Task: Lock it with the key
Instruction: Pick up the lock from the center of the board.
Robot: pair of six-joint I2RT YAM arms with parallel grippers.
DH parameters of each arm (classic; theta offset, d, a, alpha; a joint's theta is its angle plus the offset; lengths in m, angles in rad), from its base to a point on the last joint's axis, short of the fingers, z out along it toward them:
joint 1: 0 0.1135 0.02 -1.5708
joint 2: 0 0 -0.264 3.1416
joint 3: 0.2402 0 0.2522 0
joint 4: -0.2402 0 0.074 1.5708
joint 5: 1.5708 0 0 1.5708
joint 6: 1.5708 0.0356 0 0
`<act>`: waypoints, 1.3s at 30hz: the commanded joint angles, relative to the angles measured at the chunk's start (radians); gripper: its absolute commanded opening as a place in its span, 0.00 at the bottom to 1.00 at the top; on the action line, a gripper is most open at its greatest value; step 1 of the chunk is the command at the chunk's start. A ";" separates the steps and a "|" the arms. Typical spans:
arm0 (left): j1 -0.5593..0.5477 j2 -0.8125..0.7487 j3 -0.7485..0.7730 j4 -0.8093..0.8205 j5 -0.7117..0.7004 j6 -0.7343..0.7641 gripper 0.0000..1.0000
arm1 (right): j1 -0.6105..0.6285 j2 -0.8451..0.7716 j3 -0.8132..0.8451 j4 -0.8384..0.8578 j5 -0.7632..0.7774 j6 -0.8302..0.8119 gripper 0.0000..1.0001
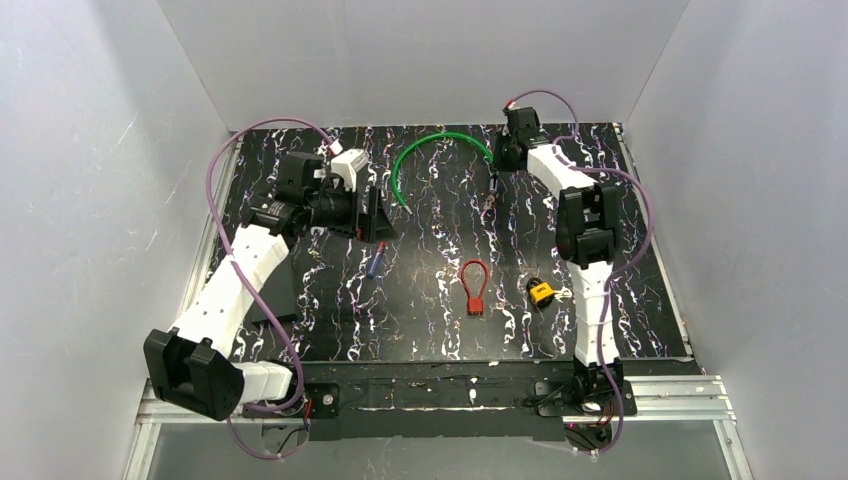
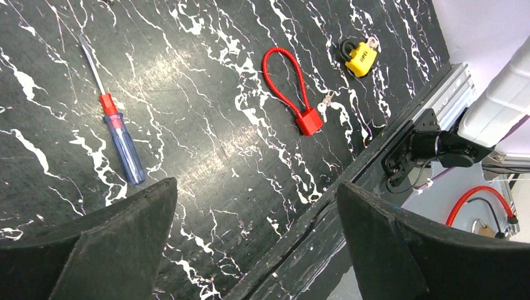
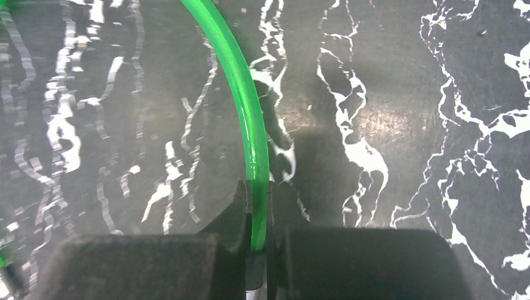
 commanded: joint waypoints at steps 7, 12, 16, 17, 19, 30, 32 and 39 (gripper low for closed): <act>0.106 0.077 0.152 0.010 0.187 0.065 0.98 | -0.004 -0.335 -0.132 0.247 -0.176 0.037 0.01; 0.147 0.108 0.176 0.052 0.240 0.037 0.98 | -0.018 -0.419 -0.166 0.296 -0.251 0.052 0.01; 0.169 0.119 0.197 0.065 0.259 0.049 0.98 | -0.029 -0.493 -0.228 0.349 -0.315 0.071 0.01; 0.177 0.122 0.204 0.064 0.262 0.056 0.98 | -0.031 -0.512 -0.242 0.381 -0.328 0.071 0.01; 0.194 0.132 0.219 0.065 0.262 0.065 0.98 | -0.034 -0.547 -0.269 0.409 -0.343 0.071 0.01; 0.258 0.203 0.246 0.240 0.326 0.050 0.98 | -0.038 -0.658 -0.306 0.440 -0.429 0.065 0.01; 0.260 0.214 0.249 0.303 0.326 0.048 0.98 | -0.038 -0.678 -0.319 0.451 -0.441 0.067 0.01; 0.260 0.269 0.285 0.528 0.287 0.036 0.98 | -0.038 -0.752 -0.342 0.454 -0.509 0.097 0.01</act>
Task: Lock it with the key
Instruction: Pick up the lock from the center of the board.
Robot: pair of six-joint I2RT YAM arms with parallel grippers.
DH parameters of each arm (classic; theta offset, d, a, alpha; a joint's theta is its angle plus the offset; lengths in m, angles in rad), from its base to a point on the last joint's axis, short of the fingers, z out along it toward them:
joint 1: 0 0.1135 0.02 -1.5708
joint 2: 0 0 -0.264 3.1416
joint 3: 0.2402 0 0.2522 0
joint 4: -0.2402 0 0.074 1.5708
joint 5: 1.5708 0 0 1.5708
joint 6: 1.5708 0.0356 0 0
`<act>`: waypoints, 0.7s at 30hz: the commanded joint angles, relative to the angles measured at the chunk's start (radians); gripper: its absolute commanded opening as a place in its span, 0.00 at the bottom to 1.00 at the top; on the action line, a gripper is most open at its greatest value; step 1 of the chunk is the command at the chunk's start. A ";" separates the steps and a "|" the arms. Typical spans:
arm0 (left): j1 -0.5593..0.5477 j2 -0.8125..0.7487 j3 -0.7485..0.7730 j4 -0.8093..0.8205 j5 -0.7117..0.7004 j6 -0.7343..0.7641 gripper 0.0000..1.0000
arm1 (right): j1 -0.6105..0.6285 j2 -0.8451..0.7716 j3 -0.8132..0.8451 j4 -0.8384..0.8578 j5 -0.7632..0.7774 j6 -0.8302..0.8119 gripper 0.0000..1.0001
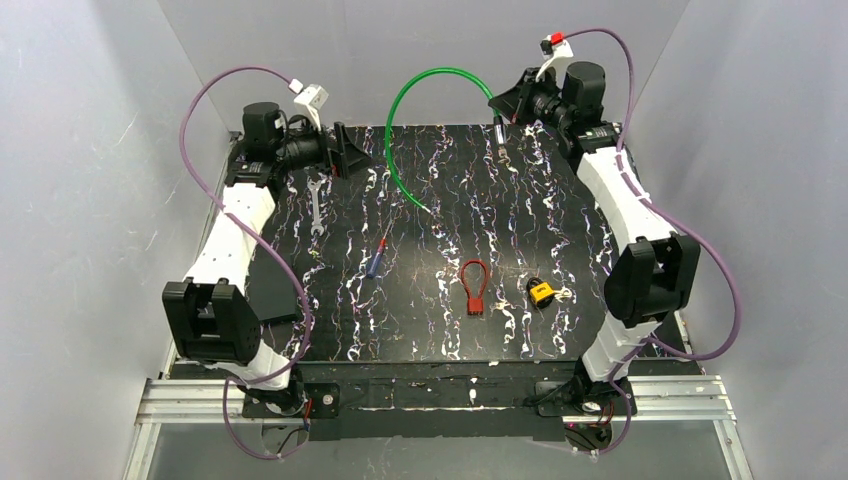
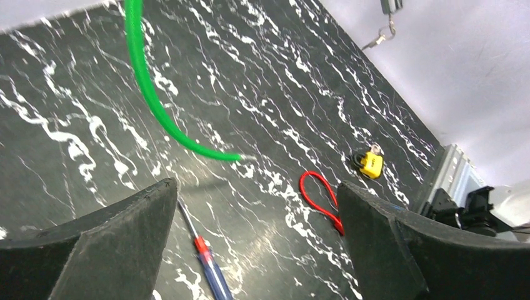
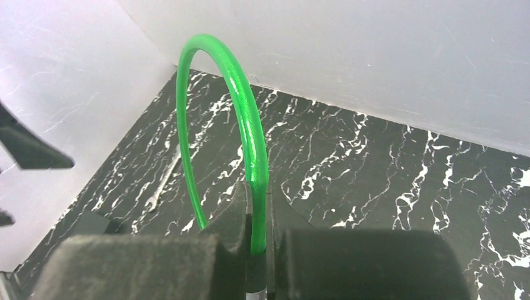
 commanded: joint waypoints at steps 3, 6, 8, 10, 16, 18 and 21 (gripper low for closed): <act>0.001 0.067 0.116 0.193 -0.007 0.006 0.98 | 0.000 -0.135 -0.022 0.114 -0.110 0.064 0.01; 0.001 0.119 0.161 0.216 -0.017 0.002 0.98 | 0.003 -0.172 -0.050 0.129 -0.160 0.089 0.01; 0.001 0.156 0.193 0.237 -0.011 -0.024 0.98 | 0.008 -0.194 -0.062 0.126 -0.190 0.102 0.01; -0.001 0.200 0.226 0.244 0.010 -0.055 0.98 | 0.013 -0.219 -0.076 0.125 -0.211 0.108 0.01; -0.026 0.240 0.260 0.255 0.052 -0.109 0.98 | 0.032 -0.271 -0.134 0.124 -0.281 0.125 0.01; -0.034 0.229 0.245 0.258 0.083 -0.122 0.97 | 0.036 -0.281 -0.152 0.130 -0.296 0.131 0.01; -0.038 0.195 0.214 0.265 0.145 -0.141 0.71 | 0.037 -0.296 -0.191 0.165 -0.327 0.156 0.01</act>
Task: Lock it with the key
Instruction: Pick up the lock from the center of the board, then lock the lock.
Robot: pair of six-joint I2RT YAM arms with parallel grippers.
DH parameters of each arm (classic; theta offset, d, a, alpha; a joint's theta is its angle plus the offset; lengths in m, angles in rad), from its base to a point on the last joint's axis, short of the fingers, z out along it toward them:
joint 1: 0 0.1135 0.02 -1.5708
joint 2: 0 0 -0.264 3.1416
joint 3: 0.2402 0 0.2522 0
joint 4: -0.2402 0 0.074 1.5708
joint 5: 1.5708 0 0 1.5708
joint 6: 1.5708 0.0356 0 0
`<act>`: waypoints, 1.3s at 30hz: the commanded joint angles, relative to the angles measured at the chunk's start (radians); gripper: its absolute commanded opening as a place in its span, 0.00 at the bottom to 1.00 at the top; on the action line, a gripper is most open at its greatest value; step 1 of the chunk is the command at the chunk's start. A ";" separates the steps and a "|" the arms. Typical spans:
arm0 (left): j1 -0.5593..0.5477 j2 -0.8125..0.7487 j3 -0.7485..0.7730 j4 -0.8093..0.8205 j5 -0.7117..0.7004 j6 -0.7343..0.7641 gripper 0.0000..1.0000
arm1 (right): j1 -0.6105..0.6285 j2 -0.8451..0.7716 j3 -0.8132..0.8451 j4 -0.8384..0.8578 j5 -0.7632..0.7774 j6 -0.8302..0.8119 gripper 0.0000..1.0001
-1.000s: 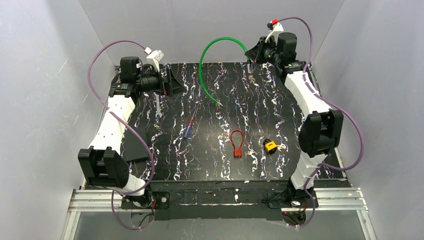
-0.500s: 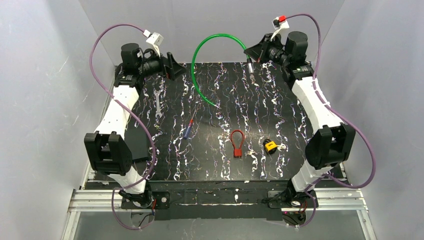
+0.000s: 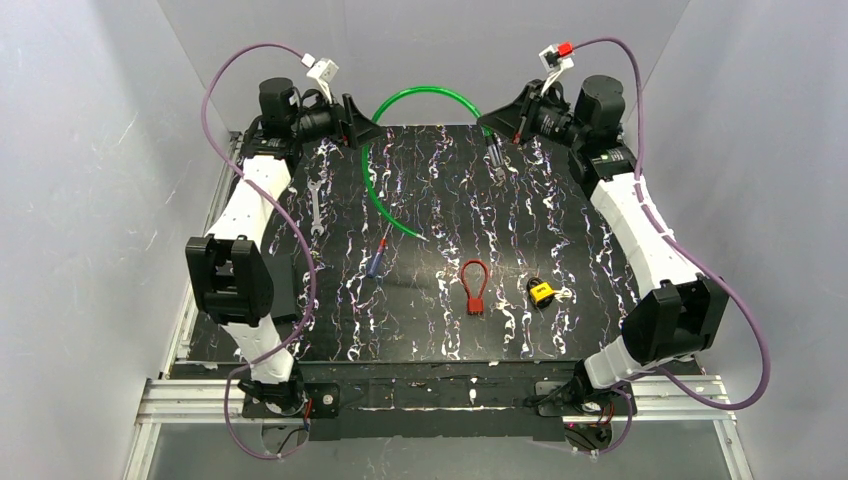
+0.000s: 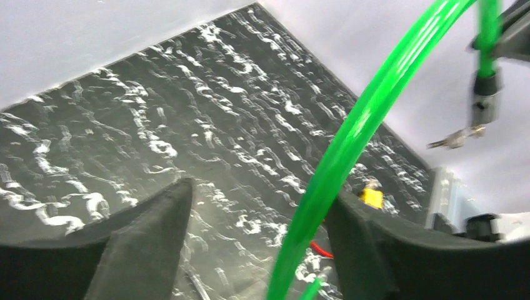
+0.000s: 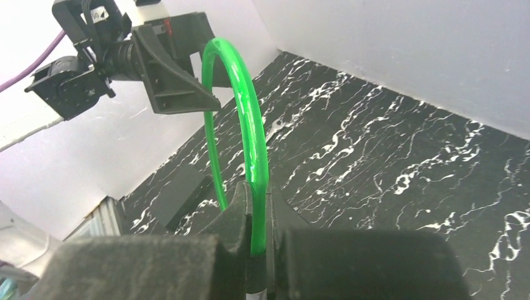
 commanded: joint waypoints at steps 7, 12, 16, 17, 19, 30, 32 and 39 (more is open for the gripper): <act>-0.021 -0.265 -0.096 0.049 0.182 -0.153 0.00 | 0.006 -0.074 -0.169 0.248 -0.153 0.156 0.01; -0.021 -0.380 -0.091 -0.051 0.159 -0.197 0.00 | 0.006 -0.063 -0.231 0.292 -0.190 0.150 0.25; -0.021 -0.421 -0.047 -0.202 0.139 -0.118 0.00 | 0.007 -0.074 -0.256 0.265 -0.191 0.078 0.62; -0.021 -0.430 -0.038 -0.238 0.131 -0.089 0.00 | 0.009 -0.079 -0.250 0.230 -0.185 0.039 0.67; -0.021 -0.447 -0.025 -0.298 0.109 -0.050 0.00 | 0.020 -0.090 -0.225 0.130 -0.148 -0.060 0.75; -0.022 -0.509 -0.037 -0.355 0.067 -0.047 0.00 | 0.131 -0.157 -0.168 -0.116 0.044 -0.354 0.87; -0.022 -0.516 -0.047 -0.356 0.064 -0.049 0.00 | 0.146 -0.152 -0.144 -0.142 0.091 -0.378 0.81; -0.031 -0.528 -0.065 -0.375 0.015 -0.049 0.00 | 0.247 -0.126 -0.064 -0.257 0.285 -0.490 0.71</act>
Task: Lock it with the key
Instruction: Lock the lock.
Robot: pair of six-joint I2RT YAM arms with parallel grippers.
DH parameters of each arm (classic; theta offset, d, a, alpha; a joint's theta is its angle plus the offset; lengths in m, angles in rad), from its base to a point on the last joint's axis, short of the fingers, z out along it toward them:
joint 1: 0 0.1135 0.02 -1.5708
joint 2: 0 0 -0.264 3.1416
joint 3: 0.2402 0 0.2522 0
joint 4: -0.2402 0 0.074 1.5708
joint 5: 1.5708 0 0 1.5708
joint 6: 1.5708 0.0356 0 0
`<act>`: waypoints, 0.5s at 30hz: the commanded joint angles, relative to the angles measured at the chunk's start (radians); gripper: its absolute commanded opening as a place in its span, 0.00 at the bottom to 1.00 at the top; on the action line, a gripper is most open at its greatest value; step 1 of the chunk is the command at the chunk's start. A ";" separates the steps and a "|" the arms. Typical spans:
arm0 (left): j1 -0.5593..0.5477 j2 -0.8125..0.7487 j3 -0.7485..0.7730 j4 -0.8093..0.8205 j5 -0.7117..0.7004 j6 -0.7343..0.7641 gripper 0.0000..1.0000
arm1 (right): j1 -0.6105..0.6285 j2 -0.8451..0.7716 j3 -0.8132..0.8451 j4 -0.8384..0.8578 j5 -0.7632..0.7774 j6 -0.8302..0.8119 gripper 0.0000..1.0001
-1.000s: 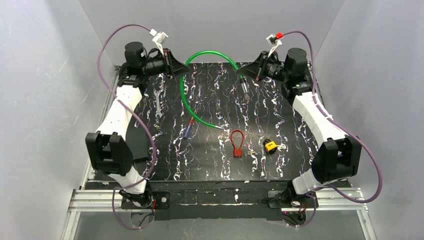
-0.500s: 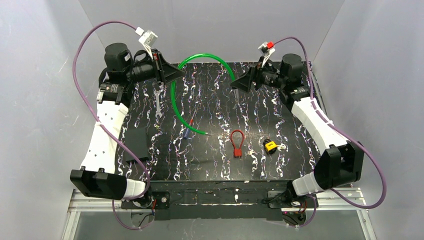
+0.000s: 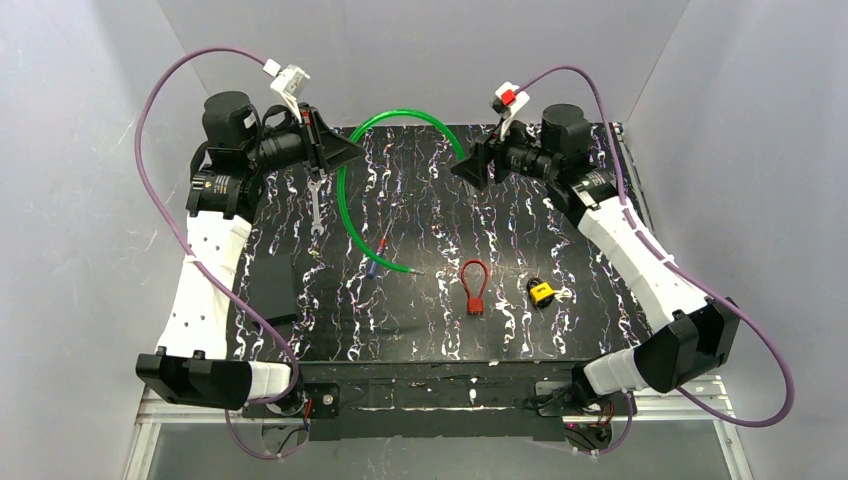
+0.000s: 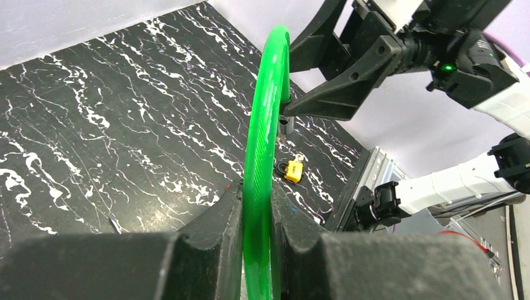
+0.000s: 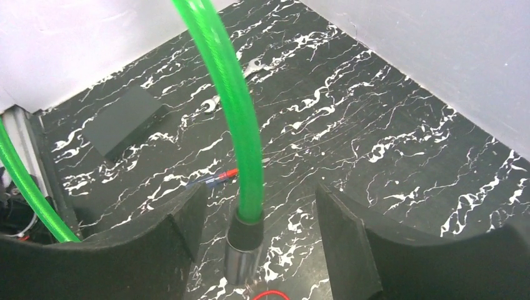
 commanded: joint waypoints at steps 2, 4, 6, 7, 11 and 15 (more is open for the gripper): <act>-0.018 -0.050 -0.012 -0.001 -0.026 0.002 0.00 | 0.077 0.005 0.079 -0.066 0.174 -0.107 0.69; -0.021 -0.051 -0.016 -0.003 -0.039 0.003 0.00 | 0.092 0.016 0.095 -0.074 0.202 -0.108 0.66; -0.023 -0.049 -0.013 -0.004 -0.041 -0.003 0.00 | 0.102 0.027 0.108 -0.080 0.238 -0.112 0.60; -0.024 -0.049 -0.012 -0.004 -0.043 -0.007 0.00 | 0.105 0.031 0.113 -0.082 0.260 -0.113 0.57; -0.026 -0.053 -0.008 0.001 -0.049 -0.015 0.00 | 0.108 0.039 0.120 -0.080 0.312 -0.112 0.49; -0.027 -0.053 -0.012 0.001 -0.050 -0.014 0.00 | 0.110 0.045 0.126 -0.082 0.313 -0.105 0.47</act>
